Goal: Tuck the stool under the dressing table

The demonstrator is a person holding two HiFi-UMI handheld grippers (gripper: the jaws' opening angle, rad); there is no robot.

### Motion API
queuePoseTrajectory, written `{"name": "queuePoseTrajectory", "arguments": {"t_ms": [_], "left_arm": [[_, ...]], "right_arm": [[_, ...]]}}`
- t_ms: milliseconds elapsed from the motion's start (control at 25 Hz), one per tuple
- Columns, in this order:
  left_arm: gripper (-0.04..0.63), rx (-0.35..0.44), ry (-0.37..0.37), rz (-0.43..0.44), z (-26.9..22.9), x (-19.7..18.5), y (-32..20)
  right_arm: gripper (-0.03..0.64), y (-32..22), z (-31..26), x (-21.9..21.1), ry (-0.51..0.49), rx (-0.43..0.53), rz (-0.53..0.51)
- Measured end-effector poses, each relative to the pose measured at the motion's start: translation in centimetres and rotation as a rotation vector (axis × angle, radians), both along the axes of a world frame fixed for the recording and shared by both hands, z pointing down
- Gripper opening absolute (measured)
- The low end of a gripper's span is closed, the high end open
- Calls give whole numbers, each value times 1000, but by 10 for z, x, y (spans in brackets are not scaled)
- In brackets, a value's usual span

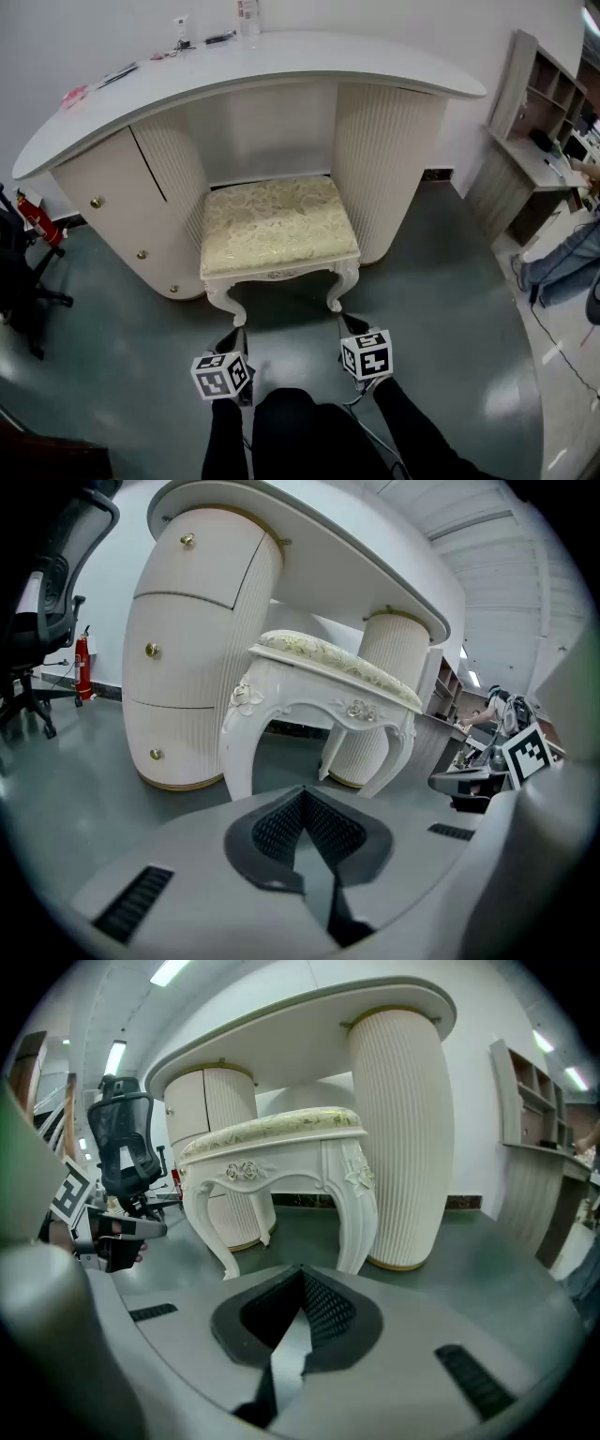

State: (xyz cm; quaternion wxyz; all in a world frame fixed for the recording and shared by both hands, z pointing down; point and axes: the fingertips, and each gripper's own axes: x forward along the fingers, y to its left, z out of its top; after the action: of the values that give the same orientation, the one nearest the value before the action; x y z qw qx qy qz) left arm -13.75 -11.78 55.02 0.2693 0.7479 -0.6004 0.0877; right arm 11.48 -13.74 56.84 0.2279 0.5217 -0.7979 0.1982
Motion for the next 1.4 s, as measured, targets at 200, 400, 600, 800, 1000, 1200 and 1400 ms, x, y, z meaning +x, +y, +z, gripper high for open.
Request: {"name": "queuePoseTrajectory", "arguments": {"t_ms": [200, 400, 600, 800, 1000, 1200, 1400], "left_arm": [[8, -3, -1, -7, 4, -3, 1], [8, -9, 1, -10, 7, -3, 0], [8, -9, 9, -22, 8, -4, -2], [8, -24, -24, -39, 15, -7, -1], [8, -37, -5, -73, 19, -16, 8], [8, -63, -13, -78, 22, -33, -1], [8, -99, -4, -69, 41, -38, -22]], "right_arm": [[3, -1, 1, 0, 2, 3, -2], [3, -2, 2, 2, 11, 3, -2], [3, -5, 3, 5, 18, 6, 8], [4, -5, 4, 4, 33, 21, 6], [4, 3, 7, 4, 88, 16, -36], [4, -7, 18, 17, 137, -16, -23], [5, -31, 30, 18, 153, -31, -4]]}}
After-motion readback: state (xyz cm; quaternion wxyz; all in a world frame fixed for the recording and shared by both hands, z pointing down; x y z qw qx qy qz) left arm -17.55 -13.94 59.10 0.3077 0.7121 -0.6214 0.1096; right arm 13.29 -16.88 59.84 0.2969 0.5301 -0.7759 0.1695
